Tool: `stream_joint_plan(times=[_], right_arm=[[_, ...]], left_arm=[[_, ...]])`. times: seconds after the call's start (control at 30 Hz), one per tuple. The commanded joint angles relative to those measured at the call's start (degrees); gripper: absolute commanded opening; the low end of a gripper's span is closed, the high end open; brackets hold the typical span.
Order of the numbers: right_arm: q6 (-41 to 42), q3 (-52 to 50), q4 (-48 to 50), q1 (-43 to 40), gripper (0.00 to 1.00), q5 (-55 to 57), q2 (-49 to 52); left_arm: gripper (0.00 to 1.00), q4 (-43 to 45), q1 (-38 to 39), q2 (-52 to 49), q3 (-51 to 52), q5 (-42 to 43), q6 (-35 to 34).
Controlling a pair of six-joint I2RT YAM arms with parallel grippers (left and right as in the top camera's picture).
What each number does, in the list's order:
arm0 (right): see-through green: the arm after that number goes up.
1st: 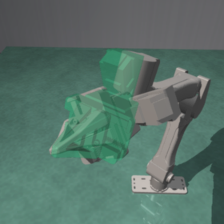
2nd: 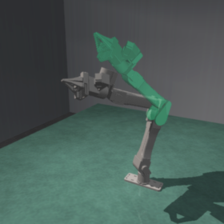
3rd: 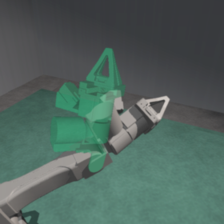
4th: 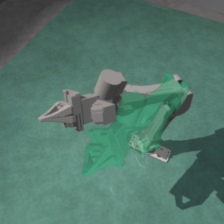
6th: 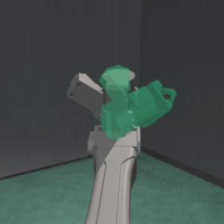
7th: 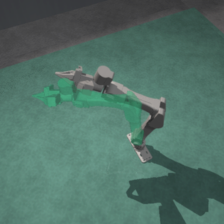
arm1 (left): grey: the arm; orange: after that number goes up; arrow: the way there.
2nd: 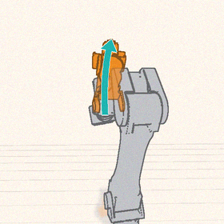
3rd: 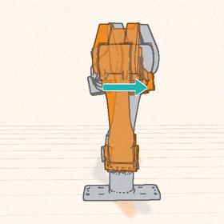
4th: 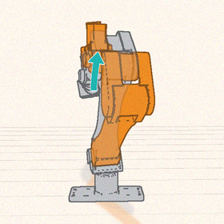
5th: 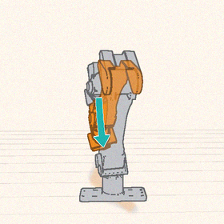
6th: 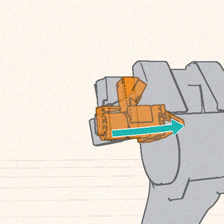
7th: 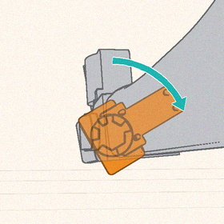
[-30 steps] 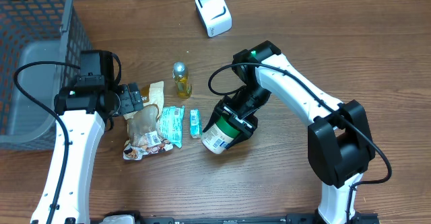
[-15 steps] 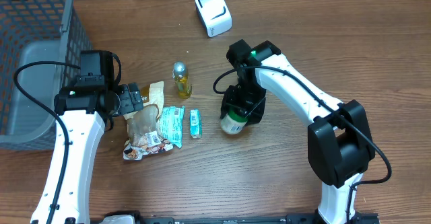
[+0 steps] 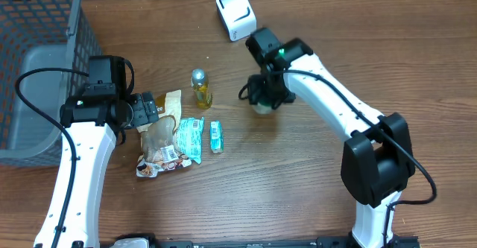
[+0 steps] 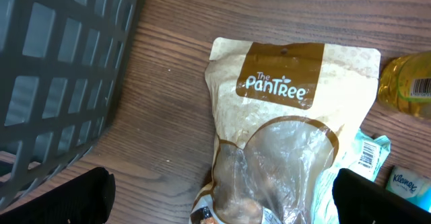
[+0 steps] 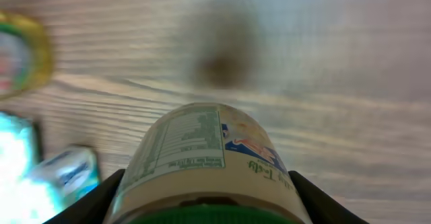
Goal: Scan the item barcode
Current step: 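Carry the jar with the right gripper to the white barcode scanner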
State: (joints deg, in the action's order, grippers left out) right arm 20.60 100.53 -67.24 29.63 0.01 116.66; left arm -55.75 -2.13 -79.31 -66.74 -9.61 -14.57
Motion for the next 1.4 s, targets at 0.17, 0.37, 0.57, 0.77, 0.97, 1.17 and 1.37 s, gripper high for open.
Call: stream_joint_plan(times=[0.17, 0.37, 0.57, 0.77, 0.97, 1.17, 1.37], right_arm=[[-7.6, 17.6, 2.9, -0.1, 0.04, 1.8, -0.8], [-7.6, 16.2, 20.4, -0.1, 0.04, 7.6, -0.1], [-12.5, 15.2, 34.0, -0.4, 0.04, 15.2, 4.1], [-12.6, 15.2, 46.0, -1.6, 0.04, 15.0, 10.6], [-12.6, 15.2, 55.9, -3.7, 0.04, 14.0, 16.5], [-12.5, 15.2, 62.5, -5.1, 0.04, 7.2, 19.9], [-12.5, 15.2, 68.1, -5.3, 0.04, 7.2, 21.4]], left_arm=[[0.99, -0.1, -0.1, -0.1, -1.2, 0.2, 0.9], [0.99, -0.1, -0.1, -0.1, -1.2, 0.2, 0.9], [0.99, -0.1, -0.1, -0.1, -1.2, 0.2, 0.9], [1.0, -0.1, -0.1, -0.1, -1.2, 0.2, 0.9], [1.0, -0.1, -0.1, -0.1, -1.2, 0.2, 0.9], [1.0, -0.1, -0.1, -0.1, -1.2, 0.2, 0.9], [0.99, -0.1, -0.1, -0.1, -1.2, 0.2, 0.9]])
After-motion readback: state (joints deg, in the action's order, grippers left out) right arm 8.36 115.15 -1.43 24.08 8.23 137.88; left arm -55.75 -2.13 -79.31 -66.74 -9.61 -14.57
